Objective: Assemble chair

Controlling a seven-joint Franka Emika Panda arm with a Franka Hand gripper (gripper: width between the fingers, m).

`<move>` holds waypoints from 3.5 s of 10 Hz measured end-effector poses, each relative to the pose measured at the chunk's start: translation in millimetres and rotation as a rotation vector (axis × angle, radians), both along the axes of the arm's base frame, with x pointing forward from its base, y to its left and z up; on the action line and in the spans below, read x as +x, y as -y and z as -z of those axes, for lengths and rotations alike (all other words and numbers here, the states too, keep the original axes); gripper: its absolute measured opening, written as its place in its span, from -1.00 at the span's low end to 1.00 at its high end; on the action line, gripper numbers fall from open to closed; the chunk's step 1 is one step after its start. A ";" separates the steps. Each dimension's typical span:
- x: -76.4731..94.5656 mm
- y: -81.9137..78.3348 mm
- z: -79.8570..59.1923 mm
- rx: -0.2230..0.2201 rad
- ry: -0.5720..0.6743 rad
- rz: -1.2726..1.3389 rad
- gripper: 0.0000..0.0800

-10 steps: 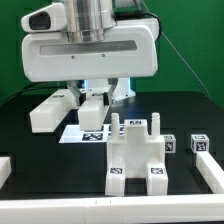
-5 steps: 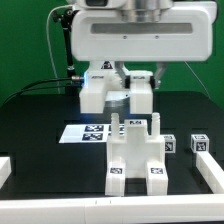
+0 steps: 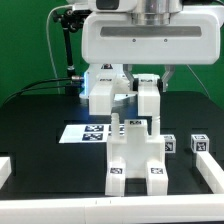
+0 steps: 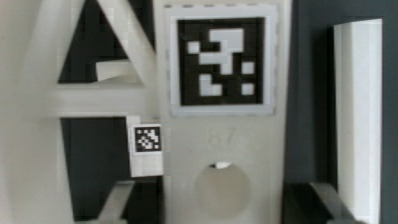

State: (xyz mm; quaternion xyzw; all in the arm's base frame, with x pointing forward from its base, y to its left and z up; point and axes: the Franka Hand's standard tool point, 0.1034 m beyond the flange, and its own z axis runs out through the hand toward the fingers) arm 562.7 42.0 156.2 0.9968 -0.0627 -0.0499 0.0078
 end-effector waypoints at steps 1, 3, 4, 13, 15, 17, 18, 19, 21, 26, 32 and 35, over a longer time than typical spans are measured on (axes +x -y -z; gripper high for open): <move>-4.0 -10.3 5.0 0.001 0.001 -0.010 -0.29; -10.1 -17.3 13.0 0.000 0.005 -0.023 -0.29; -11.3 -17.1 16.5 -0.001 0.008 -0.024 -0.29; -12.8 -12.9 47.1 -0.021 0.004 -0.026 -0.29; -12.6 -11.4 56.2 -0.027 0.005 -0.027 -0.29; -8.1 -7.5 58.6 -0.030 0.022 -0.033 -0.29; -5.9 -5.3 58.4 -0.029 0.031 -0.038 -0.29; -4.9 -2.8 58.3 -0.029 0.035 -0.044 -0.29; -4.8 -1.0 58.0 -0.028 0.033 -0.043 -0.29; -1.2 7.5 55.1 -0.028 0.034 -0.029 0.56; -0.4 0.2 13.4 -0.002 0.035 -0.029 0.62; -0.8 1.0 20.1 -0.005 0.035 -0.028 0.62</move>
Offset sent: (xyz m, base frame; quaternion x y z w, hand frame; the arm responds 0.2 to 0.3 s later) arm -0.0104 0.0062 -0.0159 0.0017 0.0149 0.0019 0.9999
